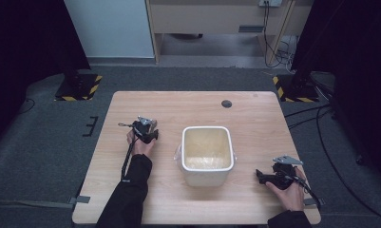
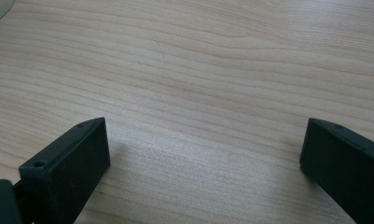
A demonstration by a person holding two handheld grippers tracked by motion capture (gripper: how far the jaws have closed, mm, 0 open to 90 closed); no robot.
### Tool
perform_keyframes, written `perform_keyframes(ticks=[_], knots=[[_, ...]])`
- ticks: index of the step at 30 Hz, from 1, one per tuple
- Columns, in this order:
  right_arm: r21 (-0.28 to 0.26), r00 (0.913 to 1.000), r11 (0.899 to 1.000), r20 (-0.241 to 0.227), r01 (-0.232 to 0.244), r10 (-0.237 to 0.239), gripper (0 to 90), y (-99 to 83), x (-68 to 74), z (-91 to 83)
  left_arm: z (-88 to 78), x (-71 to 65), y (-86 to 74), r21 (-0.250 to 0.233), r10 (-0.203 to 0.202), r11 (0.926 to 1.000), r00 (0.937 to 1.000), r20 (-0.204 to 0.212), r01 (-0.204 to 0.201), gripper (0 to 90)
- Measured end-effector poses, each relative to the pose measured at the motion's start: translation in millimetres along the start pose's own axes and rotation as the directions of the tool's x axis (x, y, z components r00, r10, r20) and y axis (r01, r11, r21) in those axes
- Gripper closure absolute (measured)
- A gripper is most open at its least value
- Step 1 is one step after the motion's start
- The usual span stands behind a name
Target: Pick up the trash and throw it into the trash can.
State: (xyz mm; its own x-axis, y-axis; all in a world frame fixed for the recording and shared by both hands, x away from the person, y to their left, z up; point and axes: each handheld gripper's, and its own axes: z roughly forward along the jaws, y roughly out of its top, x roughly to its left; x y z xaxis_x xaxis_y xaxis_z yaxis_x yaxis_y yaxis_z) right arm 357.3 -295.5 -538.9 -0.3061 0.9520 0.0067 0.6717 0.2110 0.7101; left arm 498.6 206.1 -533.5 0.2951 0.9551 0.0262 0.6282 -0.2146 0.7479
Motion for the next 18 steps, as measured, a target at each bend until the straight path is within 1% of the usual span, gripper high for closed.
perform_keyframes(ticks=[1, 4, 7, 8, 11, 13, 18], knots=[[0.000, 1.0000, 1.000, 0.000, 0.000, 0.000, 1.6, 0.0, 0.0, 0.0, 0.2, 0.0, 0.2, 0.000, -0.002, 1.0000, 1.0000, 0.003, 0.002, 56.2], [0.000, 1.0000, 1.000, 0.000, 0.000, 0.000, 1.6, 0.0, 0.0, 0.0, 0.1, 0.7, -0.3, -0.002, -0.016, 0.9999, 0.9998, 0.011, 0.016, 60.2], [0.000, 1.0000, 1.000, 0.000, 0.000, 0.000, 1.6, 0.0, 0.0, 0.0, -0.6, 0.7, -1.2, -0.006, -0.014, 0.9999, 0.9998, 0.012, 0.014, 66.1], [0.000, 1.0000, 1.000, 0.000, 0.000, 0.000, 1.6, 0.0, 0.0, 0.0, -0.8, 0.5, -2.2, -0.013, -0.013, 0.9998, 0.9998, 0.014, 0.013, 69.7], [0.000, 1.0000, 1.000, 0.000, 0.000, 0.000, 1.6, 0.0, 0.0, 0.0, -1.4, 0.9, -3.1, -0.016, -0.015, 0.9998, 0.9998, 0.012, 0.015, 76.4], [0.000, 1.0000, 1.000, 0.000, 0.000, 0.000, 1.6, 0.0, 0.0, 0.0, -2.0, 1.6, -3.7, -0.018, -0.018, 0.9997, 0.9998, 0.011, 0.019, 78.8], [0.000, 1.0000, 1.000, 0.000, 0.000, 0.000, 1.6, 0.0, 0.0, 0.0, -2.5, 1.1, -3.8, -0.017, -0.016, 0.9997, 0.9998, 0.009, 0.016, 79.6]])
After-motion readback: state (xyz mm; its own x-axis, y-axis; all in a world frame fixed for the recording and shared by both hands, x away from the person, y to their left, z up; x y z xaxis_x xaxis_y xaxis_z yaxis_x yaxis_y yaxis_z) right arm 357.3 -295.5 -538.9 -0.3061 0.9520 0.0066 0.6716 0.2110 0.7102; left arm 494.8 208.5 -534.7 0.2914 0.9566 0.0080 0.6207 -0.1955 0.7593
